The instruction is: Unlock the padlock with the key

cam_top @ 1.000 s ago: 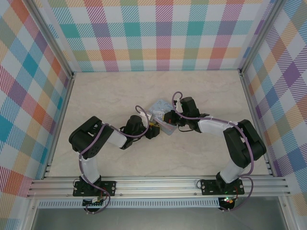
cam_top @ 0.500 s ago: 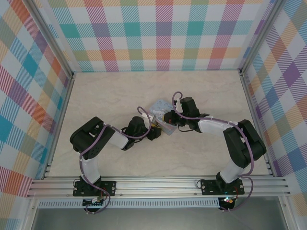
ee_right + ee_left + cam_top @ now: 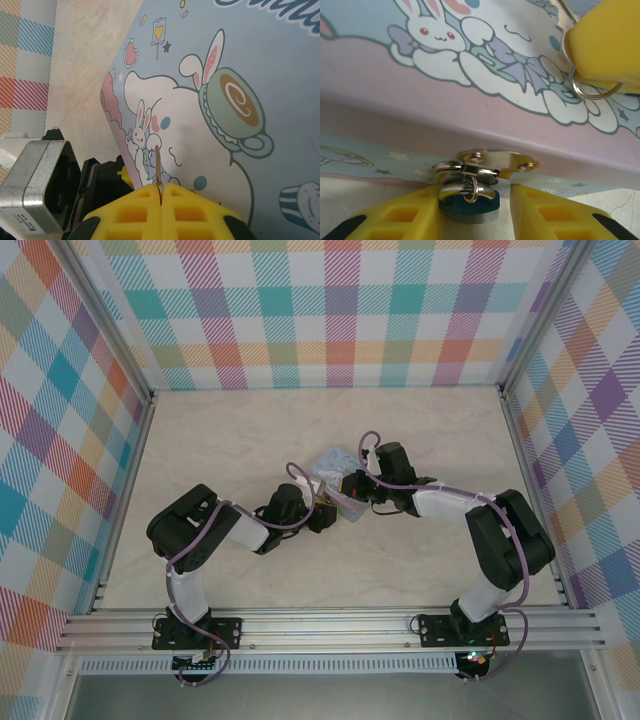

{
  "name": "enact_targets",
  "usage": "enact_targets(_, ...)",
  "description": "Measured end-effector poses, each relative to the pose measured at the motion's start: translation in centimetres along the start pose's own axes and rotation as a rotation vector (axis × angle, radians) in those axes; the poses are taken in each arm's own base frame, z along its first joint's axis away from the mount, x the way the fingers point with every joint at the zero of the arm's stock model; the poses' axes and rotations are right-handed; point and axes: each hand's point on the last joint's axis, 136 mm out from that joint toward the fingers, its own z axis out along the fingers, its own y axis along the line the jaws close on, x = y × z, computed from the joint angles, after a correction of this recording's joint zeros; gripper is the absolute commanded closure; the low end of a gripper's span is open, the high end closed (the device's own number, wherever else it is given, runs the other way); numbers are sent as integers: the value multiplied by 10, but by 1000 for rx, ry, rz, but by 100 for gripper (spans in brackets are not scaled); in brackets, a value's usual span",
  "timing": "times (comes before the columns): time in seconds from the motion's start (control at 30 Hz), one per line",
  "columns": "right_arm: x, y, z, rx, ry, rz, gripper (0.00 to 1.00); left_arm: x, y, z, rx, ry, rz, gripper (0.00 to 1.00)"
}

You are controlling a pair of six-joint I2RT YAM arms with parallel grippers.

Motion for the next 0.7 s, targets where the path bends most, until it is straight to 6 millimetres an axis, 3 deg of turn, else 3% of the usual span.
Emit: enact_targets(0.7,-1,0,0,2,-4,-1,100,0,-1,1,-8,-4,-30,63)
